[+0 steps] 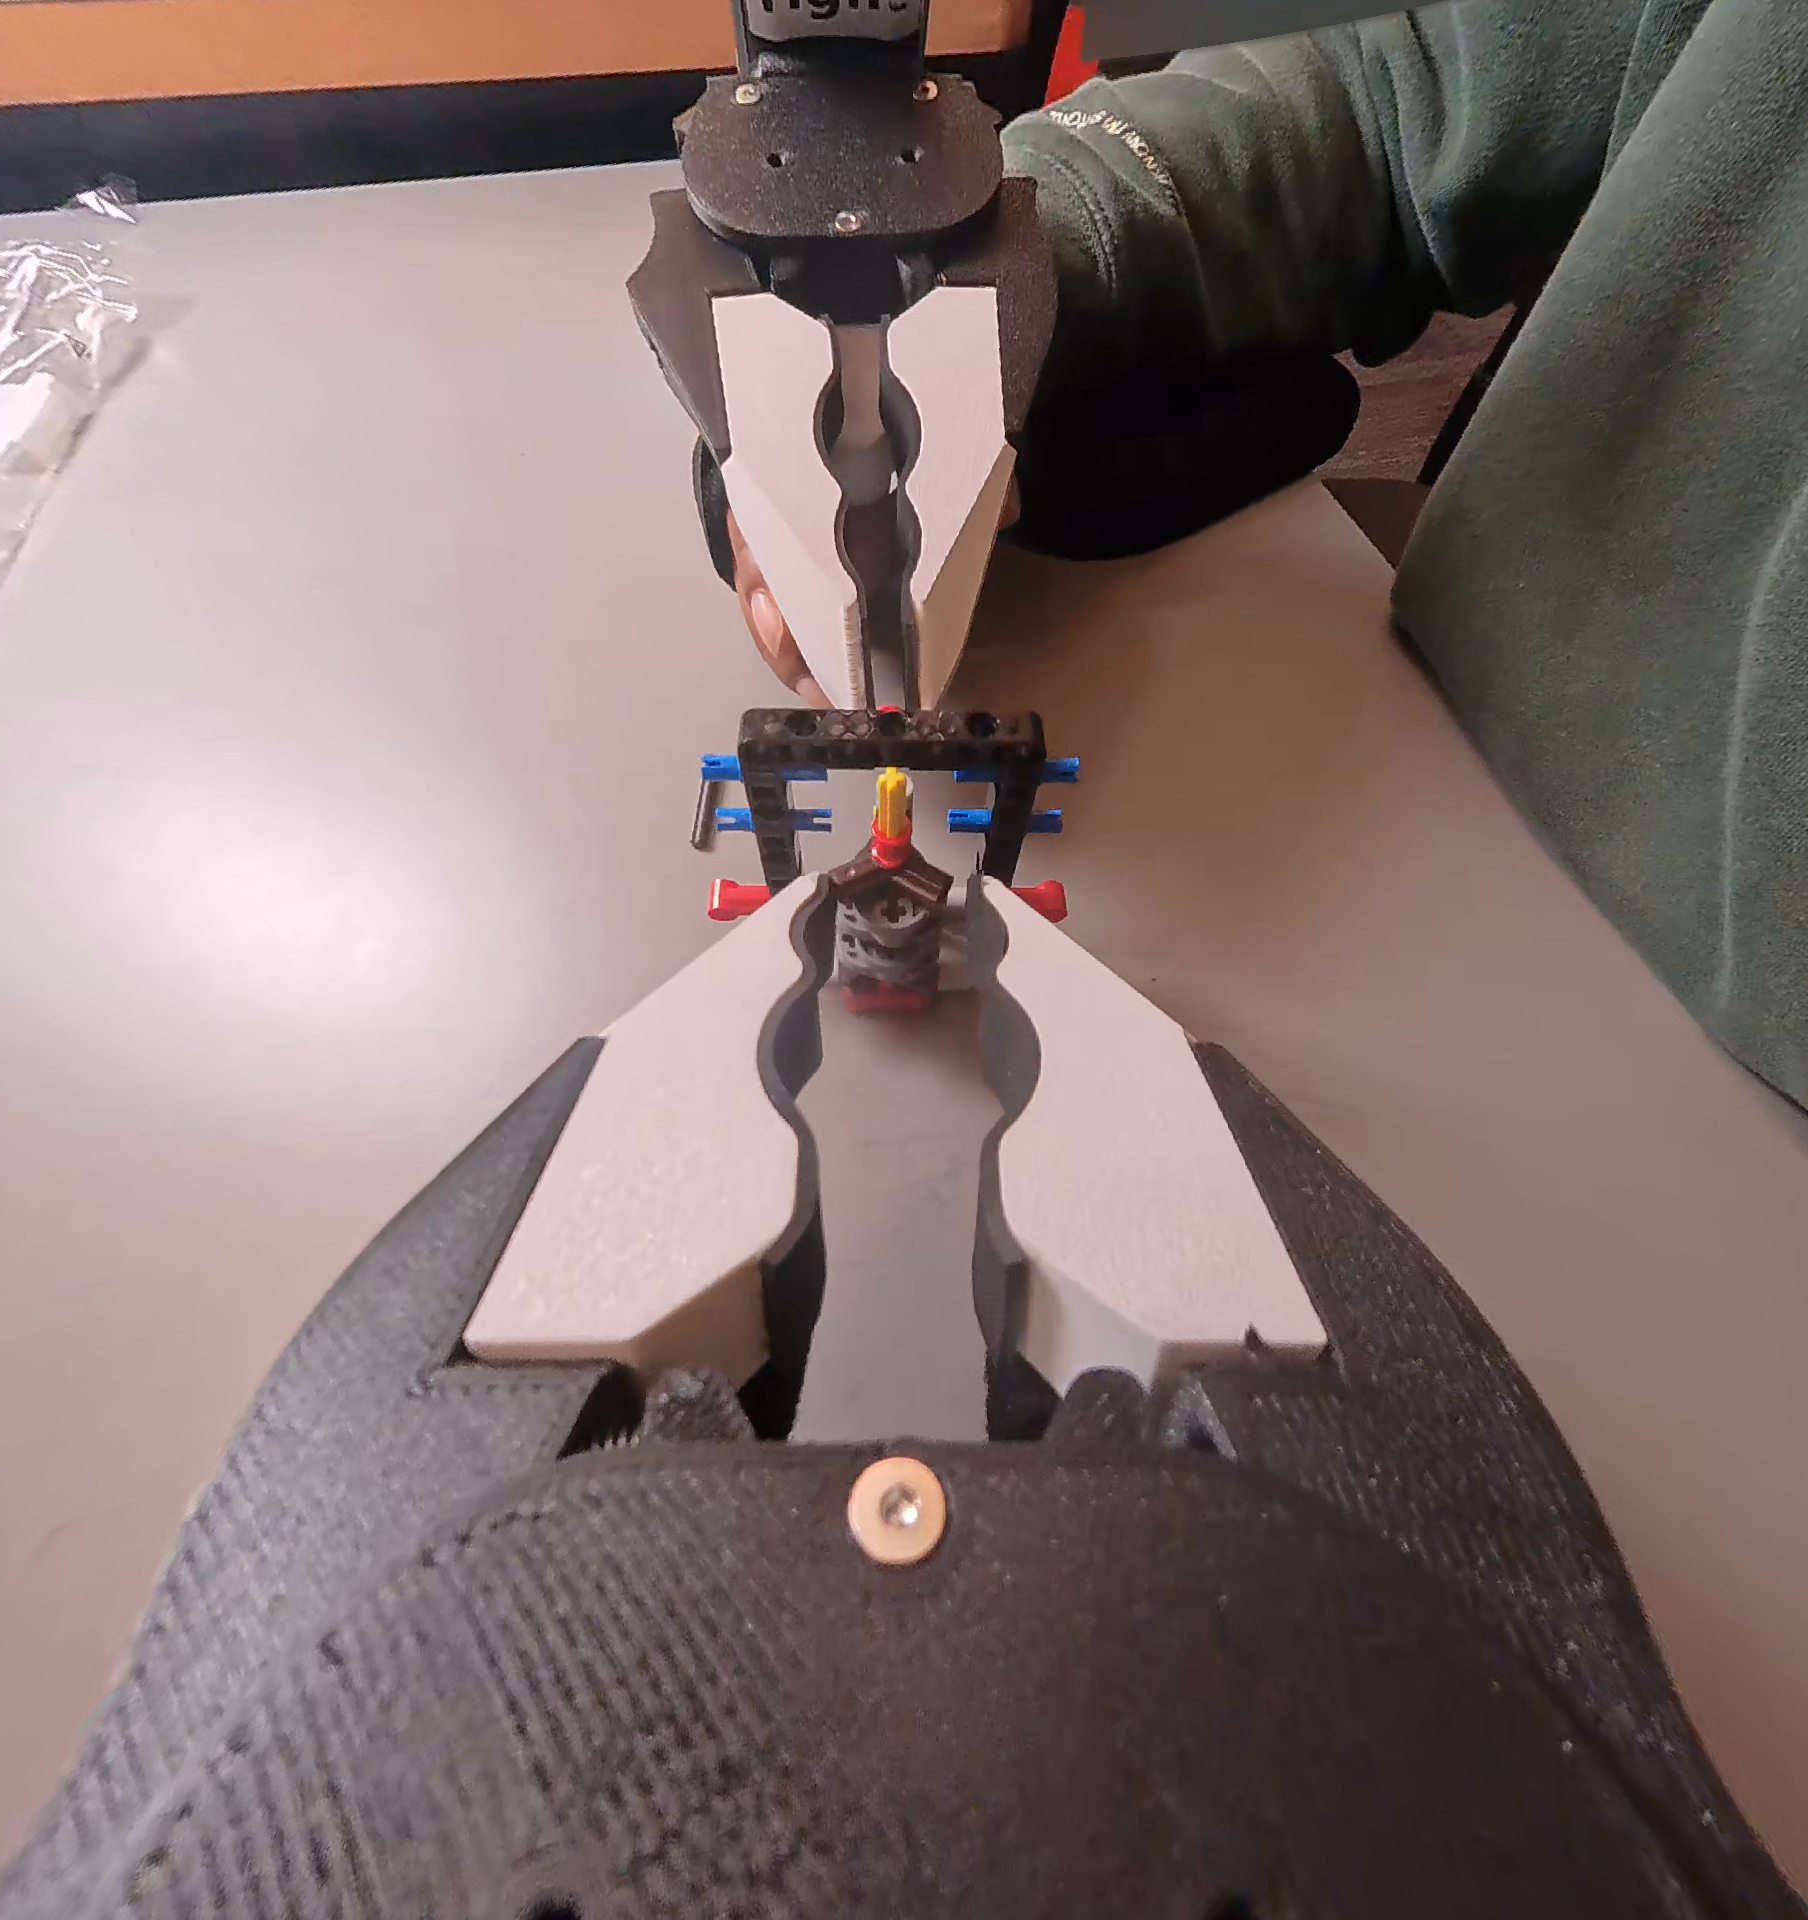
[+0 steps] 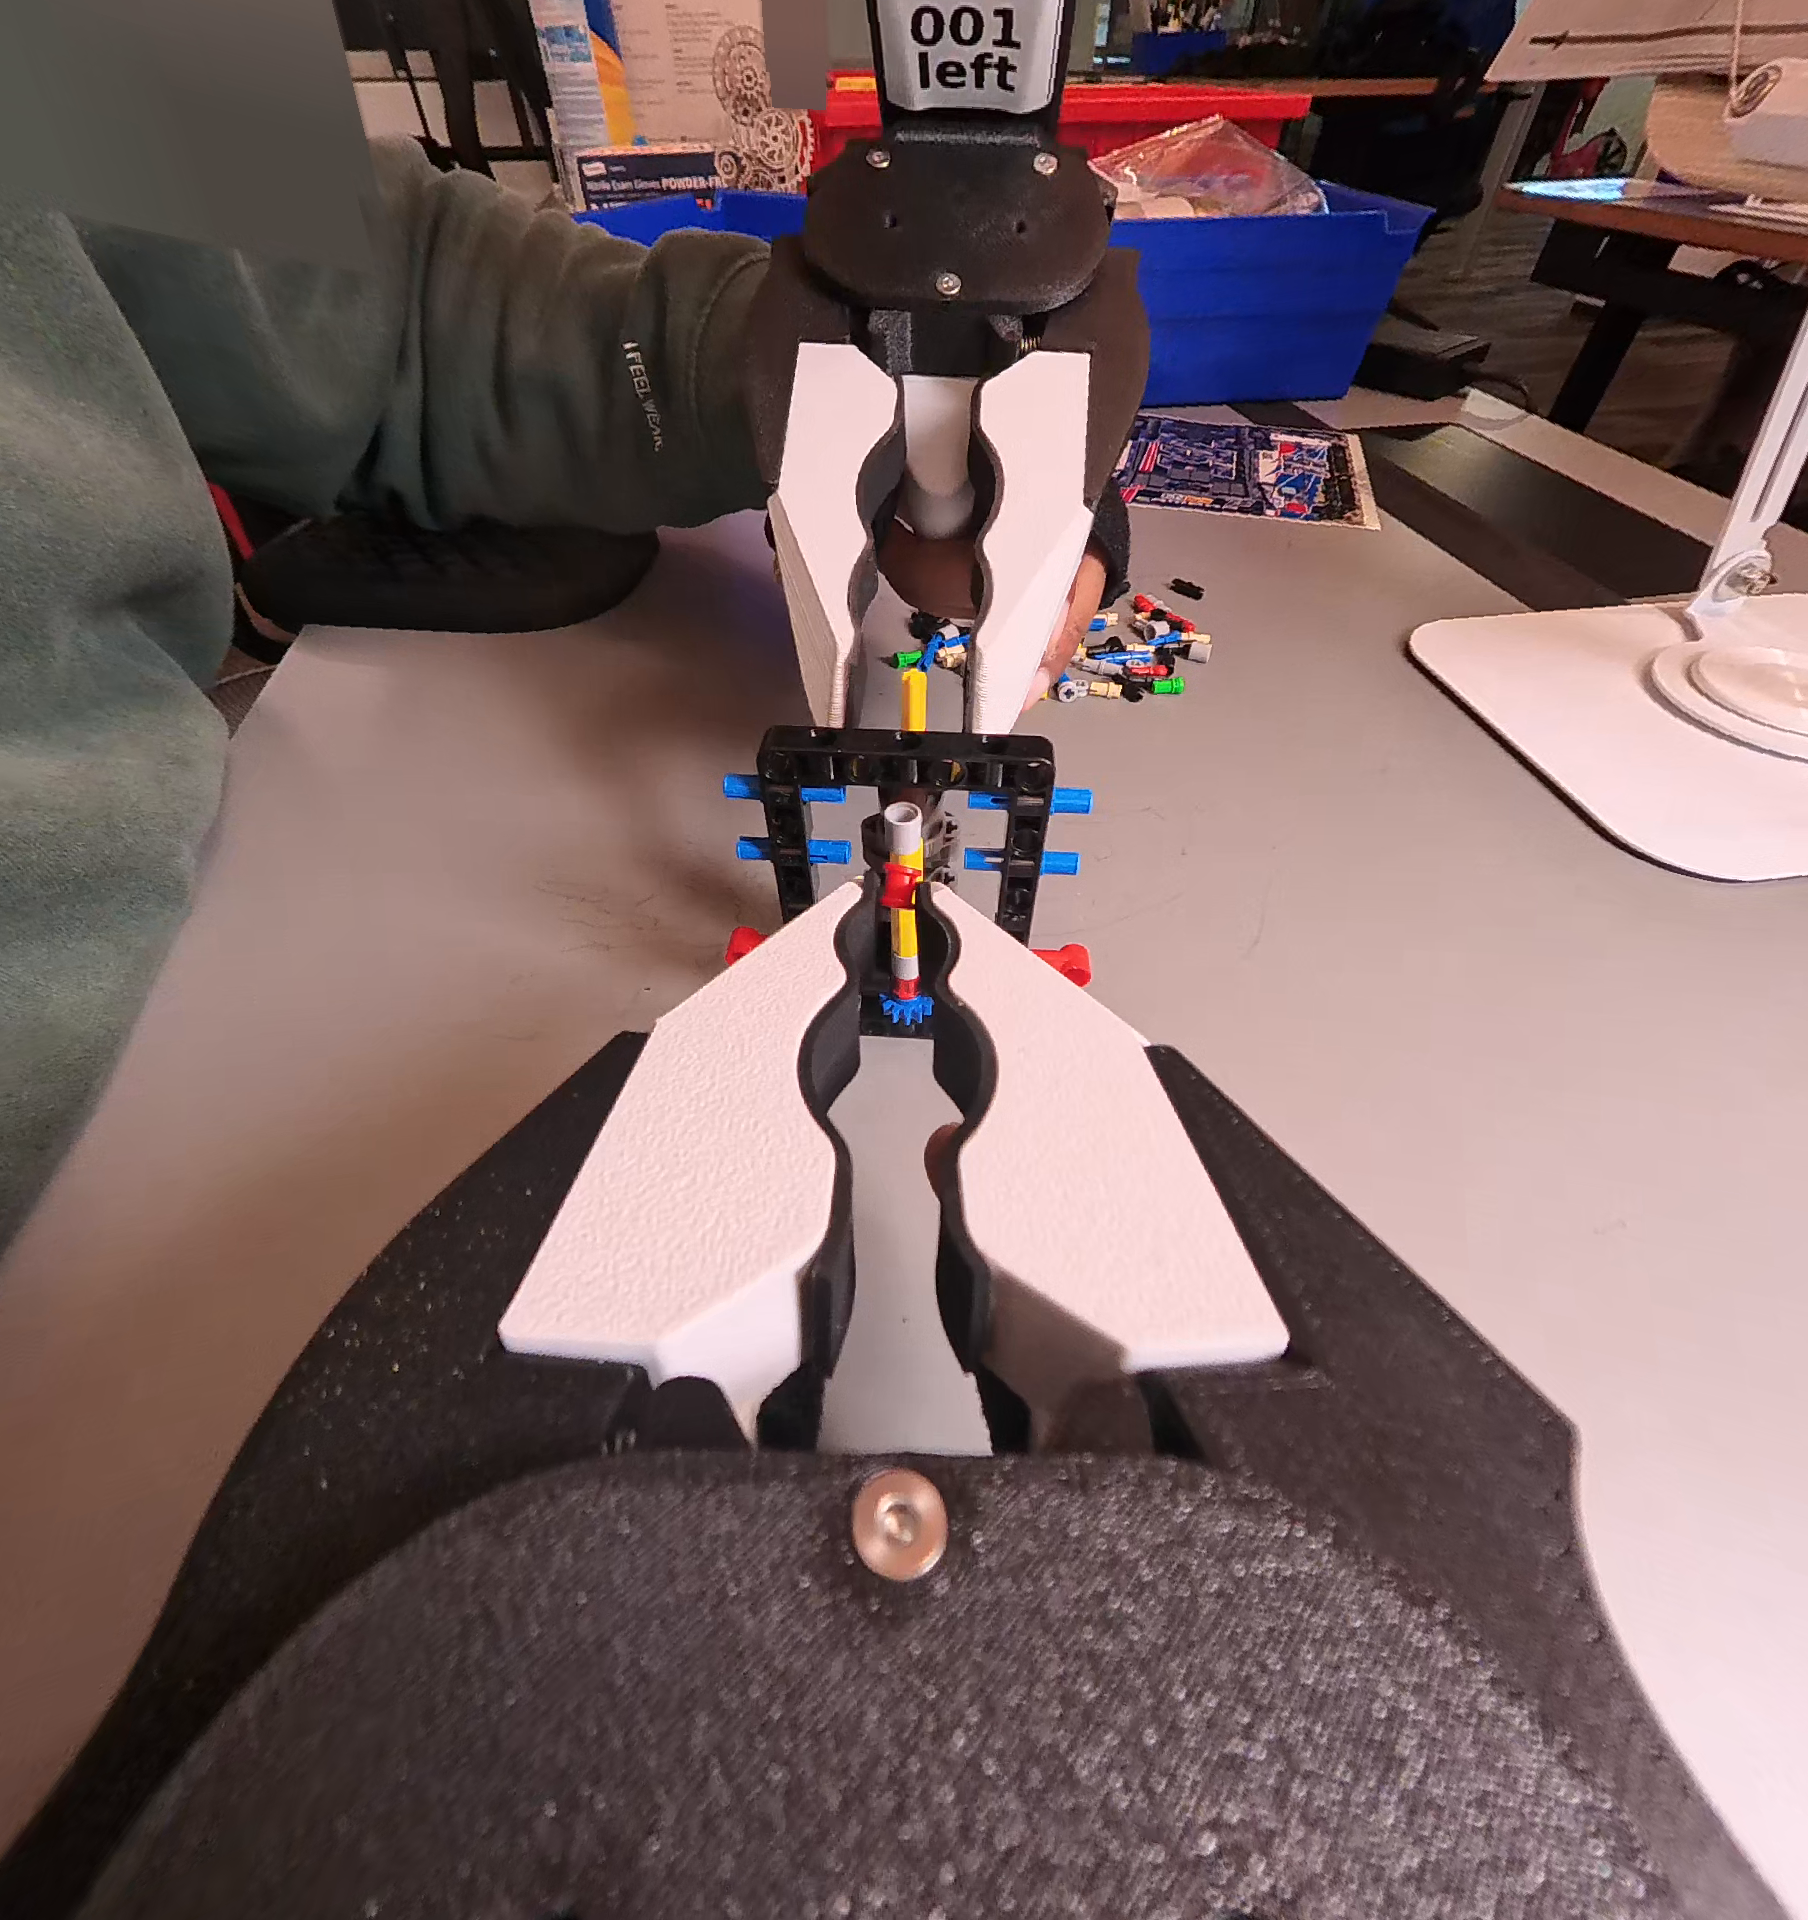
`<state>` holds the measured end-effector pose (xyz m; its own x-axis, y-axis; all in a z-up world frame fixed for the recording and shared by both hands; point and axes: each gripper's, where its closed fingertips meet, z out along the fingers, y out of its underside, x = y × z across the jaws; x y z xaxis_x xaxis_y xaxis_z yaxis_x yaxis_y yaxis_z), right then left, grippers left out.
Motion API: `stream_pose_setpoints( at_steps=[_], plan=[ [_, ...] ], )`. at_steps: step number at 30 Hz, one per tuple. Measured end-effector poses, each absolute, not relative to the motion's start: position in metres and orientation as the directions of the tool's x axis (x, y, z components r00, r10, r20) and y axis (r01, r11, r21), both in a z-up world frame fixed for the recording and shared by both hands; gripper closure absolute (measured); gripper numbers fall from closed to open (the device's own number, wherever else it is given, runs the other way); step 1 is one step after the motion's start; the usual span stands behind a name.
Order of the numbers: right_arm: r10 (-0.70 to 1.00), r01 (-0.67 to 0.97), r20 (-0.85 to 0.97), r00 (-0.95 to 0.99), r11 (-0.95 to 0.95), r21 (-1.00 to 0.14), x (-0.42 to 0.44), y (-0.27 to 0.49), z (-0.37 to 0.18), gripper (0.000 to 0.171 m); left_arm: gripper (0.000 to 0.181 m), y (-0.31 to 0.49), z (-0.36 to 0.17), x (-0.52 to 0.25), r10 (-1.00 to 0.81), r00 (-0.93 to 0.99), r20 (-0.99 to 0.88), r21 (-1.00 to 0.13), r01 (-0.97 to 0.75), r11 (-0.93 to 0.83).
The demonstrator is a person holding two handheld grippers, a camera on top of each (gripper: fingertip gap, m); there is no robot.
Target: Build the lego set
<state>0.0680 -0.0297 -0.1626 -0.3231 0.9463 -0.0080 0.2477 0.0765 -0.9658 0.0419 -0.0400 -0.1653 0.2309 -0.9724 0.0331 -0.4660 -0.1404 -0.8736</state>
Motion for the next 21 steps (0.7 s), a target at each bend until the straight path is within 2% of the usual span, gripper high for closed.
stream_pose_setpoints(
  at_steps=[15, 21],
  plan=[
    [0.947, 0.251, -0.006, -0.322, 0.08, -0.965, 0.0684, -0.0292, -0.1632, 0.166, 0.162, -0.038, -0.1636, 0.0361, -0.966, 0.258, 0.031, -0.878, -0.454, -0.149],
    [0.945, 0.251, -0.007, -0.328, 0.08, -0.965, 0.0687, -0.03, -0.1631, 0.166, 0.139, -0.0427, -0.1643, 0.0383, -0.978, 0.193, 0.072, -0.88, -0.449, -0.154]
  ],
)
